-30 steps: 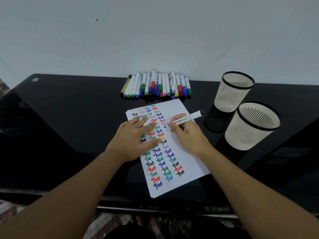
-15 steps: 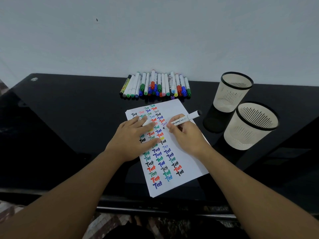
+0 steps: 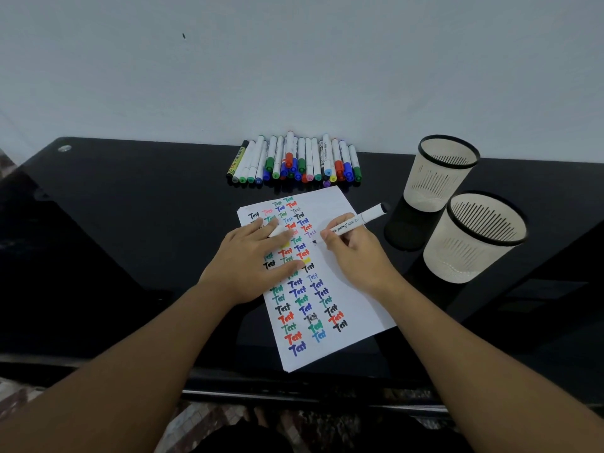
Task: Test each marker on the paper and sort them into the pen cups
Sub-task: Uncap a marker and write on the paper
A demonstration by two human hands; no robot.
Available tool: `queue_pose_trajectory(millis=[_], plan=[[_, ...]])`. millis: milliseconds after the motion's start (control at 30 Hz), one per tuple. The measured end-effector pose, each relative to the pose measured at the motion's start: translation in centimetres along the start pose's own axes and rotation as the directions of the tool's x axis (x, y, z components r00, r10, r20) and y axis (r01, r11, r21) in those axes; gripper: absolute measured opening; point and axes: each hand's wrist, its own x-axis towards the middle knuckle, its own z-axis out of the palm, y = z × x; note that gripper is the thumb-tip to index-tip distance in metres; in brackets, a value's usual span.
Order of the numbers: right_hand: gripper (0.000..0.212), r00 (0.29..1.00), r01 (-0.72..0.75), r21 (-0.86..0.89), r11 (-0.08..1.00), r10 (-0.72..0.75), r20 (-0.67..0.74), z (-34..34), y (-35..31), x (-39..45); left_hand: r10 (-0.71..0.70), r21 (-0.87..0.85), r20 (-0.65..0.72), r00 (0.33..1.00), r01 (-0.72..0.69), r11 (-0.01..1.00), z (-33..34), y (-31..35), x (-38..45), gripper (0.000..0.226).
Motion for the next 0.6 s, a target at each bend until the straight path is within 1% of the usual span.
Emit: queue_pose_trajectory(millis=[67, 167, 400, 500, 600], plan=[[0.015, 1.0, -0.015, 0.013, 1.0, 0.015, -0.003, 0.06, -0.01, 0.08, 0.002, 0.002, -0.003, 1.0, -0.002, 1.0, 0.04, -0.03, 0.0, 0.079], [0.017, 1.0, -0.007, -0.031, 0.999, 0.007, 0.021, 0.11, -0.04, 0.14, 0.006, 0.003, -0.009, 1.0, -0.006, 1.0, 0.06, -0.06, -0.02, 0.079], [0.008, 0.999, 0.032, -0.048, 0.998, -0.032, 0.003, -0.03, 0.01, 0.0, 0.002, -0.002, 0.007, 1.0, -0.002, 1.0, -0.1, 0.1, -0.03, 0.08], [0.01, 0.999, 0.033, -0.052, 0.998, -0.032, 0.004, -0.1, -0.03, -0.08, 0.003, 0.007, 0.004, 1.0, -0.003, 1.0, -0.04, -0.01, -0.01, 0.08], [0.018, 0.999, 0.001, -0.016, 1.0, -0.001, -0.038, -0.13, 0.05, -0.12, 0.005, 0.007, 0.007, 1.0, -0.005, 1.0, 0.04, -0.17, -0.04, 0.079]])
